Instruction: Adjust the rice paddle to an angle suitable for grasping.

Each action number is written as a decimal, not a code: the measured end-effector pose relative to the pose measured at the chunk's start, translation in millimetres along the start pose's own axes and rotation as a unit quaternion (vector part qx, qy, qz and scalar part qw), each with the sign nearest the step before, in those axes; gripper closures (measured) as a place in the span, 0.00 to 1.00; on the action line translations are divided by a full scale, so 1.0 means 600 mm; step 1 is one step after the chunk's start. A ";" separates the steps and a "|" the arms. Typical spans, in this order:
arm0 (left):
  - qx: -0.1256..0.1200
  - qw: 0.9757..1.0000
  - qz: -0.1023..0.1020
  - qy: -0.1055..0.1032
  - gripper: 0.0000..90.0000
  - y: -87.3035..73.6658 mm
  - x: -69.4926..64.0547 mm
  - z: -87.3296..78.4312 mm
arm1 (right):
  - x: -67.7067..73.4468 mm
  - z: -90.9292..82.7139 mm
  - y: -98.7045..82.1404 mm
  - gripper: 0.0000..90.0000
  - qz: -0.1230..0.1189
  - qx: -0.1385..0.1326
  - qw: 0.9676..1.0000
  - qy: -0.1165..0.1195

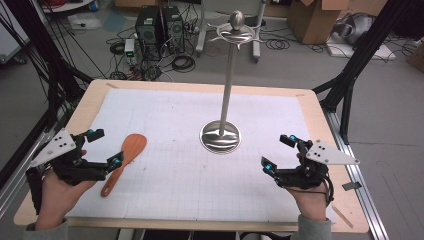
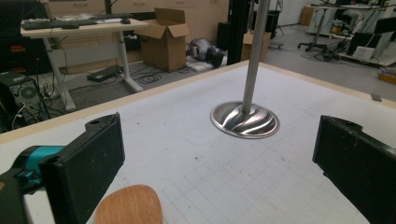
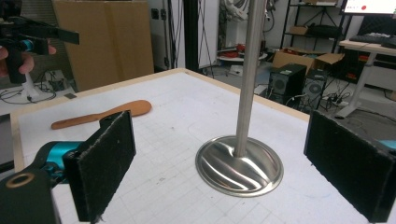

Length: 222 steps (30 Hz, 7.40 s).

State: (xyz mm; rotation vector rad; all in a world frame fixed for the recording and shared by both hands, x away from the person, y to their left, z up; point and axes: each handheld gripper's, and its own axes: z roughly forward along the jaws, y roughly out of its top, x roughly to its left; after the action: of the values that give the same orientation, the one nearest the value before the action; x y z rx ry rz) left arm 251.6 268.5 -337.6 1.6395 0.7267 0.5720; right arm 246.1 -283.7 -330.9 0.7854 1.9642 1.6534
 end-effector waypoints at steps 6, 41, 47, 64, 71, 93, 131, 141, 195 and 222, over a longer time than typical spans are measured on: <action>0.013 1.000 0.000 -0.005 0.12 -0.006 0.000 0.005 | 0.002 -0.003 0.002 0.08 0.000 -0.002 1.000 -0.001; 0.145 0.987 -0.041 0.047 0.99 -0.116 0.063 0.040 | 0.004 0.002 0.000 0.08 0.000 0.005 1.000 0.004; 0.169 0.983 -0.046 0.059 0.99 -0.140 0.082 0.036 | 0.005 0.005 -0.001 0.09 -0.002 0.008 1.000 0.006; 0.204 0.977 -0.053 0.035 0.99 -0.181 0.100 0.017 | 0.004 0.009 0.001 0.08 0.001 0.006 1.000 0.007; 0.220 0.974 -0.043 0.020 0.99 -0.183 0.093 0.019 | 0.004 0.014 0.001 0.08 -0.003 0.005 1.000 0.012; 0.233 0.972 -0.020 -0.039 0.99 -0.174 0.045 0.071 | 0.006 0.016 -0.001 0.09 -0.001 0.009 1.000 0.013; 0.243 0.969 0.010 -0.031 0.99 -0.113 0.055 0.223 | 0.002 -0.002 -0.012 0.09 0.004 0.019 1.000 -0.005; 0.261 0.965 0.032 0.003 1.00 -0.131 0.065 0.242 | 0.002 0.000 -0.013 0.09 0.005 0.020 1.000 -0.003; 0.269 0.960 0.049 0.064 1.00 -0.164 0.050 0.061 | 0.023 0.034 -0.009 0.09 -0.013 0.040 0.999 0.019; 0.226 0.969 0.072 -0.065 0.99 -0.159 -0.040 0.014 | 0.023 0.039 0.000 0.09 -0.015 0.028 0.999 0.026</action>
State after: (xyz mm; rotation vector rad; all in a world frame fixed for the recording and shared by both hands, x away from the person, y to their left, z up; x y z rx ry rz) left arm 227.1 256.0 -432.4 2.1462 0.6771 0.4131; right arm 251.4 -257.6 -335.0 0.7368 2.0573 1.6227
